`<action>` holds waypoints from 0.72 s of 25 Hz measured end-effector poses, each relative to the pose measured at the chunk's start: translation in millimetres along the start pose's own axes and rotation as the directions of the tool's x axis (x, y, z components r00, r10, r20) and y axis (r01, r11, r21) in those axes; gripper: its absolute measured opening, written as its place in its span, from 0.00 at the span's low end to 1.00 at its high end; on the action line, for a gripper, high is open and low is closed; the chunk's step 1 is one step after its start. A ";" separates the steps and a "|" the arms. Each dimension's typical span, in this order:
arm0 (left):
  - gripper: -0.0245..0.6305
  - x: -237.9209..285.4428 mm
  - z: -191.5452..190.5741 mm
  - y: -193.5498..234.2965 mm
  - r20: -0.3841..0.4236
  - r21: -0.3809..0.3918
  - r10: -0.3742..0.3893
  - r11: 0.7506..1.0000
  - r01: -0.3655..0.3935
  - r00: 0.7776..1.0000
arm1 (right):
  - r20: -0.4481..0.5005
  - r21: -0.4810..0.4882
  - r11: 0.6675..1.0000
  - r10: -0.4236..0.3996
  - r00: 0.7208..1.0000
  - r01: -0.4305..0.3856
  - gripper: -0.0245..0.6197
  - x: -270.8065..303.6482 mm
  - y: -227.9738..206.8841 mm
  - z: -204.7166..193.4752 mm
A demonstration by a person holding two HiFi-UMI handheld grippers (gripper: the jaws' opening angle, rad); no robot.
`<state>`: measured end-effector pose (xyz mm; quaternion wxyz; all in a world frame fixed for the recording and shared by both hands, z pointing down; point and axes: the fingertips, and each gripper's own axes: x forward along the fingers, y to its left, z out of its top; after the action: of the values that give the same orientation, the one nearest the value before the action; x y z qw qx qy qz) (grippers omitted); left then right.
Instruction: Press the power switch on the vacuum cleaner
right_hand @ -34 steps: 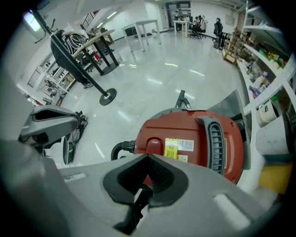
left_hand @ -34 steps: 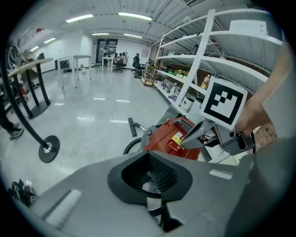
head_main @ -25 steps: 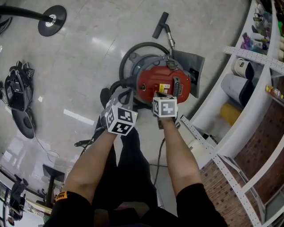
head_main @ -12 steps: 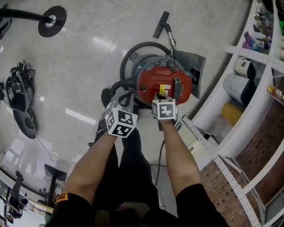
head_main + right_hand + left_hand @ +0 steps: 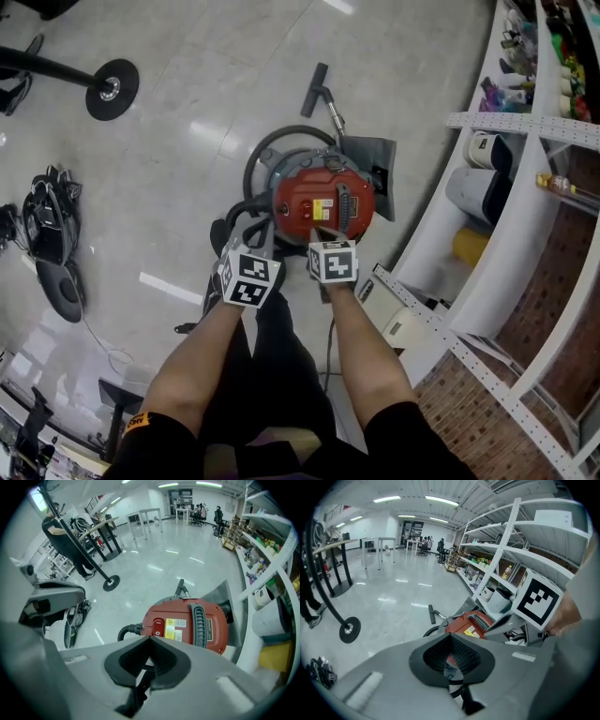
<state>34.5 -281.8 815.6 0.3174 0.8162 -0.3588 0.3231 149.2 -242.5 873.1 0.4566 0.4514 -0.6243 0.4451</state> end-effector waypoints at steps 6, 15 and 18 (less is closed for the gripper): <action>0.06 -35.5 24.7 -16.2 0.037 0.040 -0.036 0.999 0.034 0.999 | 0.109 -0.037 0.999 0.026 0.994 -0.022 0.03 -39.5 17.5 2.6; 0.06 -100.2 57.6 -32.5 0.100 0.062 -0.088 0.995 0.082 0.991 | 0.355 0.049 0.997 0.031 0.934 -0.051 0.03 -147.0 49.3 44.6; 0.06 -125.3 85.1 -31.8 0.170 0.059 -0.062 0.997 0.052 0.983 | 0.418 0.011 0.999 0.026 0.908 -0.034 0.03 -183.7 57.6 58.6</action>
<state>18.3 -280.7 661.7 0.2719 0.8593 -0.3524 0.2520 115.7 -259.1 675.3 0.3016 0.5305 -0.7104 0.3506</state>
